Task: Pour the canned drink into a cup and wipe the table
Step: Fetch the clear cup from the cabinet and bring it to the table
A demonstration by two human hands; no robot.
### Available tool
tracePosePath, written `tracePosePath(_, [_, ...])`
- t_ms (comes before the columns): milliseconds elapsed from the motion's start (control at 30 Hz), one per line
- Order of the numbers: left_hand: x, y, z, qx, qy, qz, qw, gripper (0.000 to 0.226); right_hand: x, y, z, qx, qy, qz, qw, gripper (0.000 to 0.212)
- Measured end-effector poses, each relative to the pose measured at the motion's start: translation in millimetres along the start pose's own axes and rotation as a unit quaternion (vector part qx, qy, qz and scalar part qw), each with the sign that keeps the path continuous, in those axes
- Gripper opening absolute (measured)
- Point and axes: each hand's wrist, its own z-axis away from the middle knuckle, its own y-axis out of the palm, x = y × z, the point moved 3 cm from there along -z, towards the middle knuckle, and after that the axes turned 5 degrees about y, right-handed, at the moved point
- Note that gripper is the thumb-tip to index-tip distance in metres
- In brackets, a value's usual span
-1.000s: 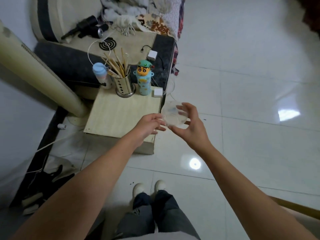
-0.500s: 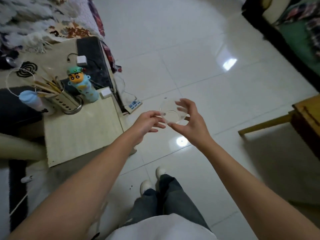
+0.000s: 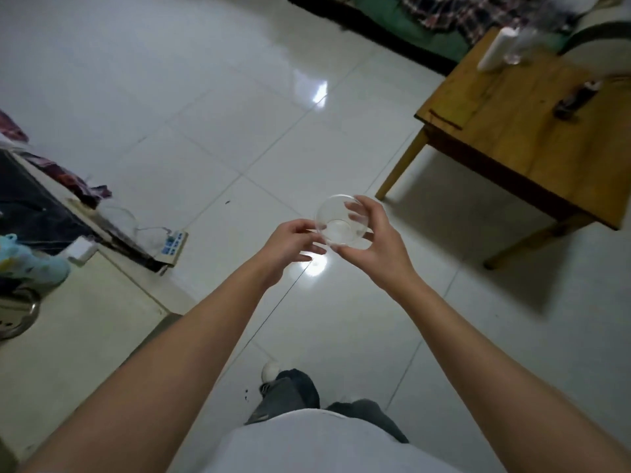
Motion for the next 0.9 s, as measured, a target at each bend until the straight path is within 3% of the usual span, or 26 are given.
tracePosePath(467, [-18,192,3,0.186,-0.004,-0.106,0.977,0.025,-88,-135,113,-0.193,0.127,-0.041,0.972,0.063])
tracePosePath(900, [-15,331,9,0.381,0.007,-0.2,0.902,0.027,-138,-200,210,-0.359,0.239,-0.115,0.895,0.067])
